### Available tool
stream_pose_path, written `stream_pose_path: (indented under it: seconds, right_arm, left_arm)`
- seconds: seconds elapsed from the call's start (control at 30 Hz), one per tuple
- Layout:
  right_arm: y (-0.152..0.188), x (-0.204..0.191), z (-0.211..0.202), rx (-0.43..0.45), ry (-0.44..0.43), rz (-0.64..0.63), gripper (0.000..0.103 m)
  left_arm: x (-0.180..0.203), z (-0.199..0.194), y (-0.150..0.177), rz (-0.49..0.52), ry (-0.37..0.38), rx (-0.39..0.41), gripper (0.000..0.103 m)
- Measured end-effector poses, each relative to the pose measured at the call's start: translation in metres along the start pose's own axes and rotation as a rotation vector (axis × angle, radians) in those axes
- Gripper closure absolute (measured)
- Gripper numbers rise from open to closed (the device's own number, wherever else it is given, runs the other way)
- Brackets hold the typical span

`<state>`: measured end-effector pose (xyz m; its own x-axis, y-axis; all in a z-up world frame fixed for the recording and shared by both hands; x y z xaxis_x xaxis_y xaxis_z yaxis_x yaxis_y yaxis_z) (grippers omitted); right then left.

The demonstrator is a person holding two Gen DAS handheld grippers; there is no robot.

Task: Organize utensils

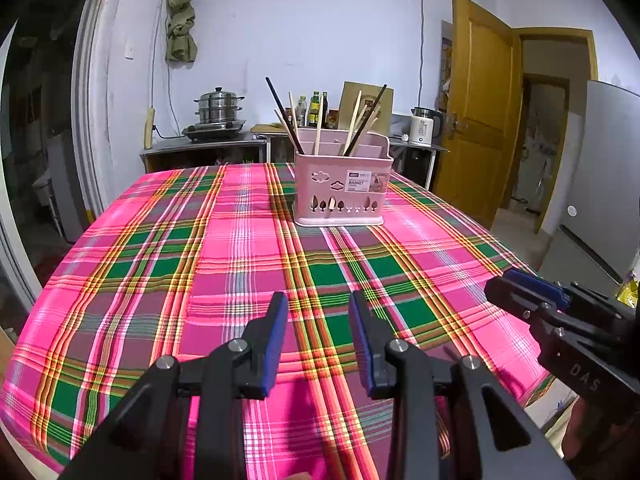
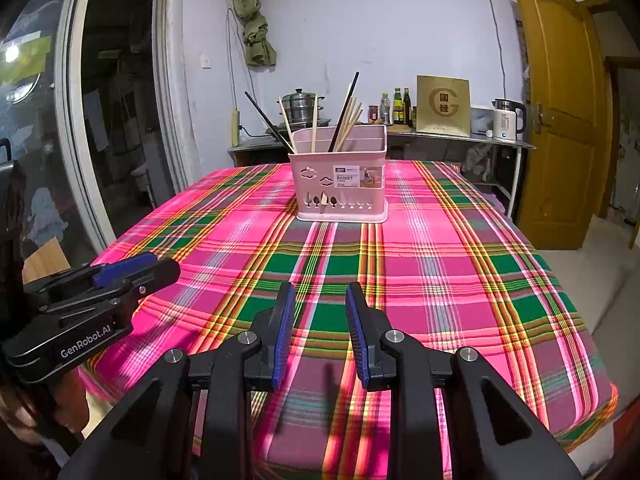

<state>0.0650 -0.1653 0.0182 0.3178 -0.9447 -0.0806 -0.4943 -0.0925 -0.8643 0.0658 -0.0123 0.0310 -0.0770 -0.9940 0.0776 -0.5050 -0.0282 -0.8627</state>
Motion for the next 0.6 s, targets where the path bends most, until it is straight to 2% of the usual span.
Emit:
stream_pose_path:
  seconds: [0.6]
  right_arm:
    - [-0.0008, -0.0002, 0.0002, -0.001, -0.001, -0.002, 0.076]
  left_arm:
    - [0.0025, 0.0042, 0.0043, 0.007, -0.029, -0.004, 0.070]
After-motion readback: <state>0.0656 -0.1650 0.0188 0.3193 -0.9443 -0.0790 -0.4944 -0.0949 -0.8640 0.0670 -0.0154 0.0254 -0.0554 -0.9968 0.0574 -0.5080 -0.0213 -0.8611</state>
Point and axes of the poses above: each gripper's, at about its wrist camera, not at the fingertips, and z roughly the way its jaws point, x to its right, y to its underside, the point moved 3 cm from there along z, roughly the way its jaws point
